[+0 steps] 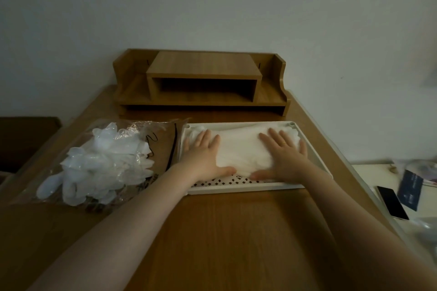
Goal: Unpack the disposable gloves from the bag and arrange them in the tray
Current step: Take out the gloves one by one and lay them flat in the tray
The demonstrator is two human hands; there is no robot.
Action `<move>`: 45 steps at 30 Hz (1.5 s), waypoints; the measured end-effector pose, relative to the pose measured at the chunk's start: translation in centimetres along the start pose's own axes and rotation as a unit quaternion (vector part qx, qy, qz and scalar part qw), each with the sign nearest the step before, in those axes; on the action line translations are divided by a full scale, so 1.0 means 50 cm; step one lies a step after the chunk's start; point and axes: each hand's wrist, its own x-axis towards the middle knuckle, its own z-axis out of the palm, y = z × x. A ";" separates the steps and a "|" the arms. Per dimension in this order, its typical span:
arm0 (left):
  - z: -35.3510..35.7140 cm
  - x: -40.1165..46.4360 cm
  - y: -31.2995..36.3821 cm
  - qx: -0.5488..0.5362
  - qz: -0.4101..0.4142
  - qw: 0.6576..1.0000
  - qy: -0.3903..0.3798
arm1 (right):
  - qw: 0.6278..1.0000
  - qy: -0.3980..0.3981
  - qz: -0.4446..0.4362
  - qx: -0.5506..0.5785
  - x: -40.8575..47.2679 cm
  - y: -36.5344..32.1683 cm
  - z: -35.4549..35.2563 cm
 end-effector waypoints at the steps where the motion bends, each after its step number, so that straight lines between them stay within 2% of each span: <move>1: -0.002 0.000 -0.002 -0.006 -0.001 1.000 0.002 | 1.000 -0.003 0.004 -0.010 0.001 -0.003 -0.004; 3: -0.017 -0.017 0.002 -0.046 0.020 0.999 0.020 | 0.998 0.016 0.001 -0.066 -0.002 -0.027 -0.022; 5: -0.043 -0.048 0.005 -0.132 0.059 0.984 0.103 | 0.993 0.074 -0.034 -0.084 -0.009 -0.068 -0.046; 8: -0.082 -0.101 -0.015 -0.246 0.083 0.910 0.322 | 0.975 0.158 -0.144 0.058 -0.028 -0.164 -0.079; 10: -0.090 -0.121 -0.048 -0.223 0.060 0.881 0.413 | 0.949 0.175 -0.227 0.131 -0.033 -0.223 -0.077; 11: -0.089 -0.127 -0.071 -0.179 0.035 0.886 0.427 | 0.940 0.182 -0.265 0.117 -0.029 -0.255 -0.070; 13: -0.086 -0.141 -0.108 -0.065 -0.035 0.917 0.391 | 0.933 0.173 -0.309 0.063 -0.013 -0.310 -0.052; 15: -0.078 -0.148 -0.139 0.019 -0.119 0.950 0.289 | 0.942 0.121 -0.313 0.027 0.012 -0.366 -0.030; 16: -0.075 -0.147 -0.151 0.021 -0.154 0.958 0.240 | 0.949 0.089 -0.304 0.017 0.024 -0.390 -0.020; 18: -0.073 -0.138 -0.177 -0.005 -0.200 0.960 0.198 | 0.963 0.028 -0.267 0.015 0.052 -0.426 -0.001; 20: -0.078 -0.133 -0.206 -0.077 -0.207 0.953 0.206 | 0.975 0.000 -0.220 0.039 0.086 -0.449 0.012; 23: -0.087 -0.138 -0.233 -0.240 -0.161 0.925 0.246 | 0.983 -0.002 -0.169 0.079 0.126 -0.469 0.013; 26: -0.095 -0.145 -0.245 -0.274 -0.127 0.913 0.273 | 0.984 -0.063 -0.159 0.038 0.150 -0.493 0.008; 29: -0.097 -0.143 -0.252 -0.298 -0.122 0.907 0.270 | 0.980 -0.065 -0.186 0.005 0.169 -0.509 0.017; 32: -0.097 -0.140 -0.257 -0.337 -0.130 0.892 0.273 | 0.986 -0.059 -0.130 0.089 0.165 -0.509 0.010; 35: -0.096 -0.140 -0.259 -0.337 -0.136 0.884 0.295 | 0.982 -0.004 -0.112 0.151 0.157 -0.496 -0.003; 39: -0.084 -0.130 -0.263 -0.324 -0.131 0.884 0.310 | 0.950 0.055 -0.087 0.295 0.126 -0.462 -0.040; 42: -0.071 -0.122 -0.257 -0.308 -0.132 0.895 0.296 | 0.898 0.074 -0.077 0.427 0.096 -0.432 -0.069; 45: -0.058 -0.119 -0.250 -0.280 -0.154 0.905 0.281 | 0.842 0.060 -0.050 0.534 0.077 -0.406 -0.080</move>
